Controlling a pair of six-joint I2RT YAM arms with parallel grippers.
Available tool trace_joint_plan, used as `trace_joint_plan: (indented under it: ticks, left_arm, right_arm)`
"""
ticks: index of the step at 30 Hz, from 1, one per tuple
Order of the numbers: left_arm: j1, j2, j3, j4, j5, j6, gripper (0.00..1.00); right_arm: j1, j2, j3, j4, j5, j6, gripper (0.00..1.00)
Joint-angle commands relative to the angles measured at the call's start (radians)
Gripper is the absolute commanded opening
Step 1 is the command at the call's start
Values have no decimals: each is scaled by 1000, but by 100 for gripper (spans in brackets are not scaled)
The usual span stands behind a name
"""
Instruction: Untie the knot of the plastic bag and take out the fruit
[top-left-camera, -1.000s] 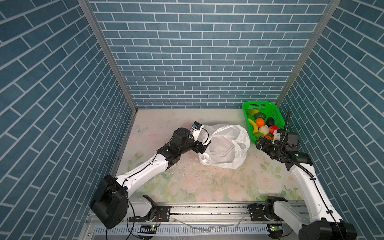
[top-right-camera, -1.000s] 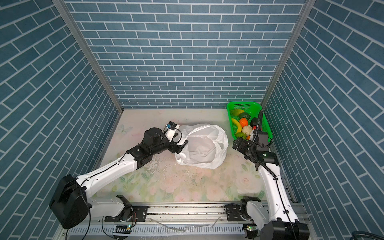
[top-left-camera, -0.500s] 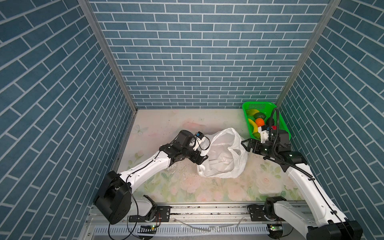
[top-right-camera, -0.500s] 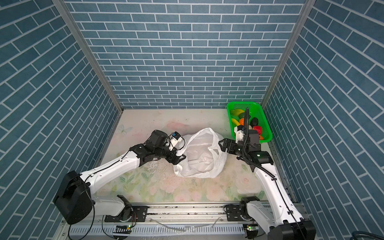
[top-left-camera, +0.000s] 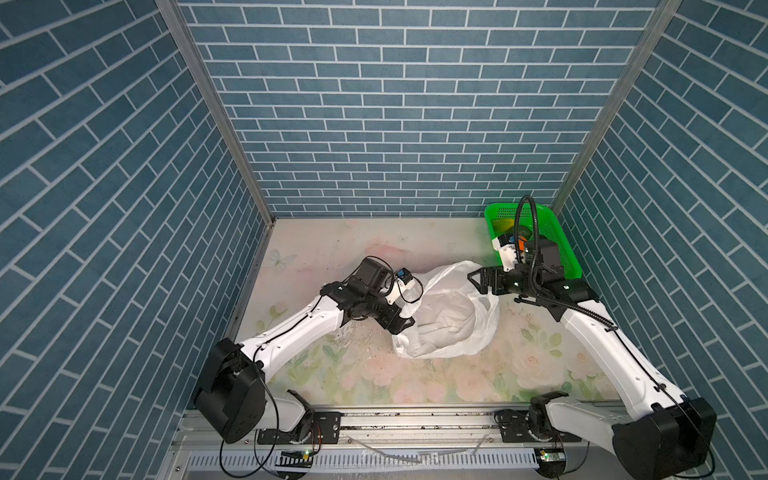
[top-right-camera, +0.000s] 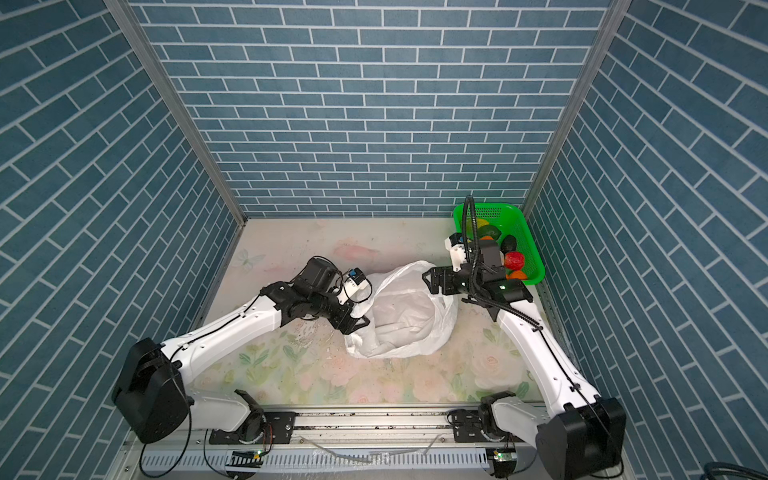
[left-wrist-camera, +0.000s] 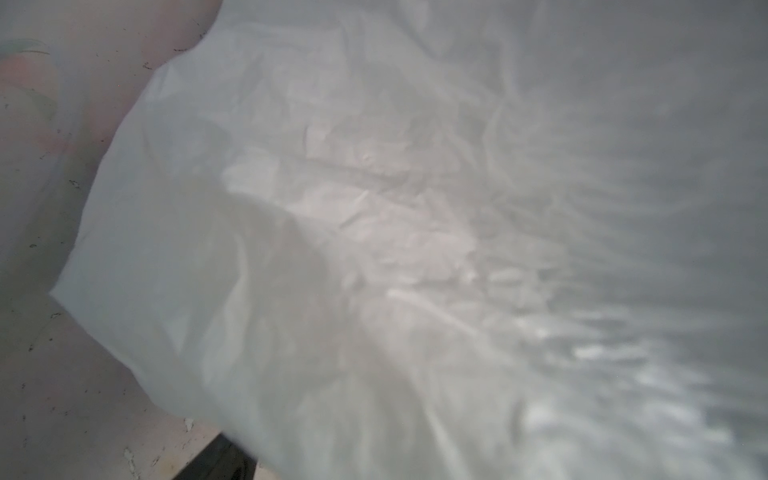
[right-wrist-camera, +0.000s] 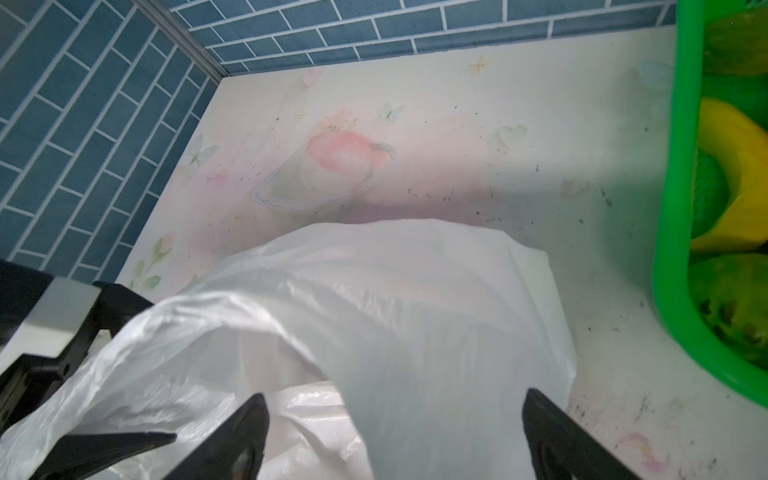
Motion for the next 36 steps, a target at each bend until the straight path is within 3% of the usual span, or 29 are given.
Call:
trace_joint_plan:
  ticks: [1,6,8,10,13,19,21,27,34,35,36]
  left_arm:
    - [3,21,52,-61,37,70,87]
    - [3,34,75,-81,64,109,86]
    - [4,31,75,-77,80,114,86]
    - [3,29,72,-72,97,117,86]
    - [4,27,70,-72,122,125,86]
    - [-16,8,81,-123,133,188,88]
    - [-38,13,95,-164,115,222,88]
    - [-85,22,124,-253,46,279,88]
    - [-76,-162,10,-61,-83,196,89]
    - [-70,-180,-5,-46,-89,185,89]
    - [-62,-201,-20,-28,-96,170,89]
  right_arm:
    - [42,52,108,-27,95,-174,96]
    - [50,167,170,-39,71,-253,90]
    - [55,206,189,-32,67,-259,81]
    - [59,250,212,-21,74,-256,65]
    - [60,295,237,16,99,-226,31]
    - [78,380,313,58,172,-171,4]
    - [82,404,337,69,204,-150,0]
    - [84,475,408,87,301,-96,0]
    - [83,516,460,41,285,-78,1]
    - [84,513,466,23,269,-75,12]
    - [84,507,474,-6,249,-73,29]
